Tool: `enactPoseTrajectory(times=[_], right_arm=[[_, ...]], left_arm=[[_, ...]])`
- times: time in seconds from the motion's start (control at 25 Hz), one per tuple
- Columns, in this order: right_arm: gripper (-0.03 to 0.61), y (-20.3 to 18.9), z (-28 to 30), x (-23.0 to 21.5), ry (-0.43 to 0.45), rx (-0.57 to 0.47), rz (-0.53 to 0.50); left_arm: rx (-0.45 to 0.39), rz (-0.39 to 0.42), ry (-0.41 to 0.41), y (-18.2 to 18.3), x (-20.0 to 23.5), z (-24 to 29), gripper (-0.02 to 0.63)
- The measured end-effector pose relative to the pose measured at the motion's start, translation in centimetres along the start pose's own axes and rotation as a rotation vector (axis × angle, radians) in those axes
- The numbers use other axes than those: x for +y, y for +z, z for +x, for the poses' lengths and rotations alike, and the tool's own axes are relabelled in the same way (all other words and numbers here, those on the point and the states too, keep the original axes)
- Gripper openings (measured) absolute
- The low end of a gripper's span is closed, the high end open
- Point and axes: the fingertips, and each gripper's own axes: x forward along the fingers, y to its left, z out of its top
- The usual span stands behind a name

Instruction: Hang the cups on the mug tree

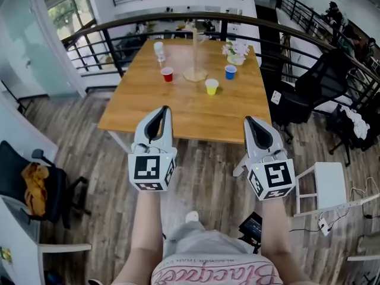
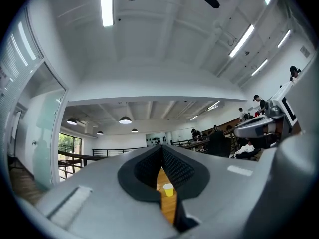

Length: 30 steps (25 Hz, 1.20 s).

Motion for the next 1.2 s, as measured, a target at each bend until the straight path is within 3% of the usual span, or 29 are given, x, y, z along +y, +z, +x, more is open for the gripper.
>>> enactPoseTrajectory(times=[0.36,0.92,1.2], right_arm=[[0.002,0.1,8.6,1.1,-0.012,-0.004,-0.013],[0.002,-2.2,13.2,0.9,-0.031,0.029,0.012],[0.002,-3.0,17.4,-1.1,-0.024,0.007,0.012]], left_arm=[[-0.018,-0.019,-0.030,-1.7,6.8,5.7,0.017],[-0.011,-0.022,-0.036,-3.7,10.1,8.1,0.017],[-0.006,-0.023,-0.032,-5.2,11.2,12.4,0.017]])
